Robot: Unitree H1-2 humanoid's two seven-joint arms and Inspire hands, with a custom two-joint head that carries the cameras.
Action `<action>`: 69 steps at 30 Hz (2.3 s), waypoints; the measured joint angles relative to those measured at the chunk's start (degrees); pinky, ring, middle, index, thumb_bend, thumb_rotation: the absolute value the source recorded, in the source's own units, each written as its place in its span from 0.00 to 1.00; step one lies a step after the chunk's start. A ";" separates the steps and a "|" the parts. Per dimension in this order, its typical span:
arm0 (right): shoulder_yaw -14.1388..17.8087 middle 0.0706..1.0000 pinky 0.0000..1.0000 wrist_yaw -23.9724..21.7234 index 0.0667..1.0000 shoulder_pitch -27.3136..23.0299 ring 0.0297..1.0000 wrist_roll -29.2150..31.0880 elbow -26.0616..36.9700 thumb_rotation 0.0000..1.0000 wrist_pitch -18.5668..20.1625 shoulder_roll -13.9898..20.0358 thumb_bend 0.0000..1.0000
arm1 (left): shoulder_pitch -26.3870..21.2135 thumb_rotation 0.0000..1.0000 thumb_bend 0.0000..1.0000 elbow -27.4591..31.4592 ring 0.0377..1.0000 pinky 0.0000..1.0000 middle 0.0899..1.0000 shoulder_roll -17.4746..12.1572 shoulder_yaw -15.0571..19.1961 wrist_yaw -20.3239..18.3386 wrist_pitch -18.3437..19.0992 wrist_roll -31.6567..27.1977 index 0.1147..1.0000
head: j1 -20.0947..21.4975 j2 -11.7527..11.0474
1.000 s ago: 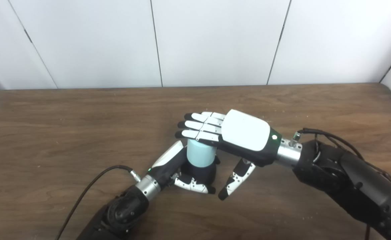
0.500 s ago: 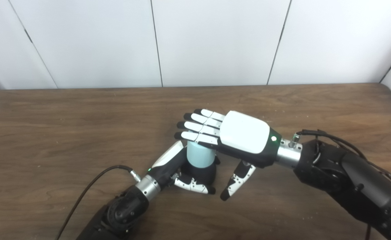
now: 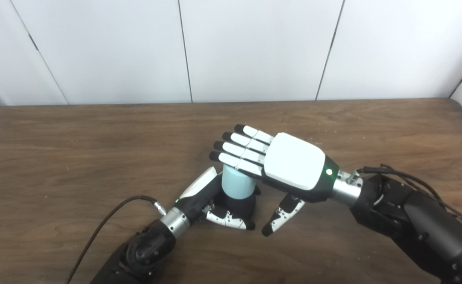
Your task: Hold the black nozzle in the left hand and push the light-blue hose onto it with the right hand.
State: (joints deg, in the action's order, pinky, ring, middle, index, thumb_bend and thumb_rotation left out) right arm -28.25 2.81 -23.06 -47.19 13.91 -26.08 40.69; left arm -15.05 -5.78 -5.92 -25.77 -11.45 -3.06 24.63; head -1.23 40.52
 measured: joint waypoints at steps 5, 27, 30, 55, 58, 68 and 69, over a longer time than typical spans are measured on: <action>7.18 1.00 1.00 1.48 1.00 0.55 1.00 2.76 0.08 0.55 0.02 -2.79 0.85 | 0.04 0.08 0.52 0.02 0.94 1.00 0.82 -0.07 0.04 0.00 -0.02 -0.02 0.42 | 0.09 0.09; 26.00 1.00 1.00 1.83 1.00 15.80 1.00 33.98 -1.97 0.73 9.40 -27.23 0.88 | -0.01 0.08 0.52 0.15 0.94 1.00 0.82 -0.23 0.23 -0.02 -0.15 -0.36 0.42 | -0.35 -0.26; 26.95 1.00 1.00 1.44 1.00 19.29 1.00 40.63 -2.80 0.80 11.37 -31.26 0.82 | 0.03 0.08 0.52 0.32 0.94 1.00 0.82 -0.48 0.23 -0.02 -0.15 -0.12 0.43 | 0.00 -0.35; 29.64 1.00 1.00 -0.96 1.00 19.81 1.00 43.35 -12.63 1.00 11.41 -31.95 0.79 | -2.95 0.39 1.00 8.07 1.00 1.00 1.00 -12.60 2.74 -17.76 3.72 -9.55 1.00 | -1.76 -1.85; 29.50 1.00 1.00 -0.96 1.00 19.78 1.00 43.35 -12.64 1.00 11.40 -31.98 0.79 | -1.86 0.39 1.00 8.72 1.00 1.00 1.00 -12.72 5.03 -17.70 4.52 -9.89 1.00 | -2.37 -2.20; 28.30 1.00 1.00 -4.35 1.00 19.98 1.00 45.24 -12.58 1.00 11.40 -31.14 0.76 | 7.35 0.51 1.00 9.81 1.00 1.00 1.00 -5.84 21.08 -6.38 -2.22 -20.58 1.00 | -2.99 -2.90; 28.18 1.00 1.00 -5.07 1.00 19.97 1.00 45.76 -12.61 1.00 11.40 -31.04 0.76 | 8.08 0.54 1.00 9.79 1.00 1.00 1.00 -4.88 21.17 -5.55 -4.24 -20.66 1.00 | -2.99 -2.90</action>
State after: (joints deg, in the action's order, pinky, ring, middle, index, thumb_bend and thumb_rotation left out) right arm -0.07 -2.26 -3.09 -1.43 1.30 -14.67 9.64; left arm -6.97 4.01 -10.80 -4.60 -17.00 -7.31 3.97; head -4.22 37.62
